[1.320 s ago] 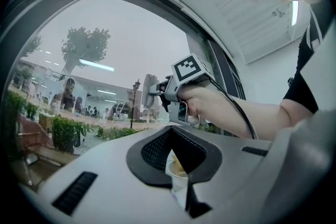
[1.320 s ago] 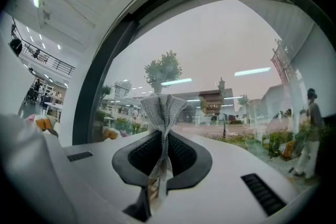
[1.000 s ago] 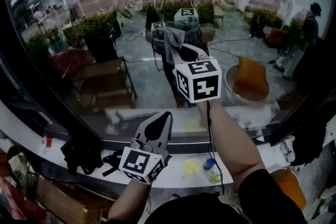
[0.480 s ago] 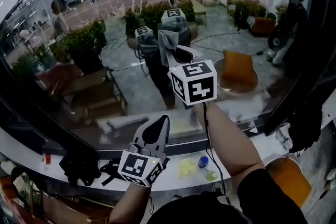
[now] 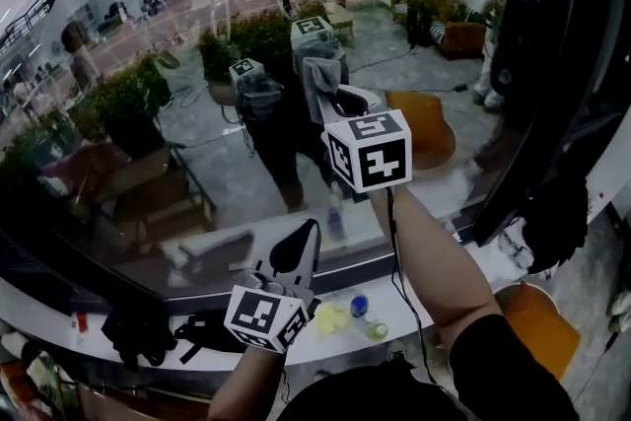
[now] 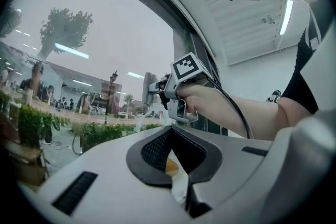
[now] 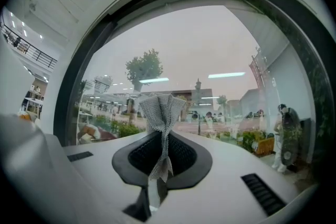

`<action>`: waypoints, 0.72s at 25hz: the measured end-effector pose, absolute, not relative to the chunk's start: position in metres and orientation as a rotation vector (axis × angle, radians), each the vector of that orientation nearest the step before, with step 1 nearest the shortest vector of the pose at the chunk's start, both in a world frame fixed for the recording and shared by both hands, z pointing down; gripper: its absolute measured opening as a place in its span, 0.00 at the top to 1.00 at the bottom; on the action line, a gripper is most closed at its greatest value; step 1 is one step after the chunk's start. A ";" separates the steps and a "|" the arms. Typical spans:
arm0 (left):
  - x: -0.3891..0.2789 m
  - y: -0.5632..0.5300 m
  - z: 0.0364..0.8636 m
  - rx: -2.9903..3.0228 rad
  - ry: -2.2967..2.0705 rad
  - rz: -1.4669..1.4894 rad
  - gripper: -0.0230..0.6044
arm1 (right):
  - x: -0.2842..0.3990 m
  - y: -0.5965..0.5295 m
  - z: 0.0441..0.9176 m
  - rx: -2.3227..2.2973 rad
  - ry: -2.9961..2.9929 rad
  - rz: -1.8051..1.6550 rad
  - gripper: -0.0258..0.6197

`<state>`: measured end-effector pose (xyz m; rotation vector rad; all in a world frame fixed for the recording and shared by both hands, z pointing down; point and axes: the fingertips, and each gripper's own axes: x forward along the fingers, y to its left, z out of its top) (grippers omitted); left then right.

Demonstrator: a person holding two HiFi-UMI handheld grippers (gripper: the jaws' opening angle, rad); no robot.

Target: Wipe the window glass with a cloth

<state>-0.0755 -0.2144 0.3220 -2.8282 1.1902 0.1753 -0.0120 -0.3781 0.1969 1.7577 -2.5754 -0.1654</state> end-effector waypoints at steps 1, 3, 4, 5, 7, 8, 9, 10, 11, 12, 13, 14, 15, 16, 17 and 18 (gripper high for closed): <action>-0.066 -0.214 0.320 -2.832 1.185 0.178 0.95 | -0.001 -0.378 0.196 1.766 -2.568 -0.161 0.89; -0.046 -0.213 0.314 -2.842 1.160 0.172 0.95 | 0.023 -0.378 0.192 1.784 -2.554 -0.152 0.89; -0.036 -0.212 0.312 -2.848 1.148 0.166 0.95 | 0.034 -0.378 0.190 1.793 -2.549 -0.148 0.89; -0.026 -0.211 0.311 -2.854 1.139 0.160 0.95 | 0.045 -0.377 0.188 1.802 -2.544 -0.145 0.89; -0.010 -0.209 0.310 -2.865 1.130 0.147 0.95 | 0.067 -0.376 0.185 1.821 -2.534 -0.139 0.89; -0.001 -0.208 0.310 -2.870 1.127 0.139 0.95 | 0.078 -0.376 0.186 1.830 -2.531 -0.133 0.89; 0.008 -0.207 0.312 -2.874 1.120 0.130 0.95 | 0.090 -0.376 0.187 1.840 -2.528 -0.127 0.89; 0.019 -0.207 0.314 -2.876 1.113 0.119 0.95 | 0.103 -0.376 0.190 1.850 -2.526 -0.119 0.89; 0.031 -0.207 0.317 -2.878 1.106 0.108 0.95 | 0.119 -0.376 0.194 1.860 -2.525 -0.110 0.89; 0.045 -0.207 0.321 -2.878 1.099 0.096 0.95 | 0.135 -0.377 0.197 1.869 -2.525 -0.102 0.89; 0.058 -0.207 0.324 -2.878 1.087 0.084 0.95 | 0.150 -0.378 0.201 1.876 -2.523 -0.095 0.89; 0.070 -0.207 0.326 -2.877 1.071 0.072 0.95 | 0.164 -0.379 0.203 1.882 -2.520 -0.090 0.89; 0.080 -0.208 0.328 -2.876 1.056 0.064 0.95 | 0.176 -0.381 0.205 1.888 -2.515 -0.086 0.89; 0.089 -0.210 0.329 -2.879 1.046 0.058 0.95 | 0.187 -0.382 0.207 1.895 -2.507 -0.085 0.89; 0.097 -0.211 0.330 -2.883 1.040 0.056 0.95 | 0.198 -0.384 0.208 1.903 -2.499 -0.085 0.89; 0.105 -0.212 0.331 -2.891 1.037 0.054 0.95 | 0.209 -0.385 0.209 1.911 -2.492 -0.087 0.89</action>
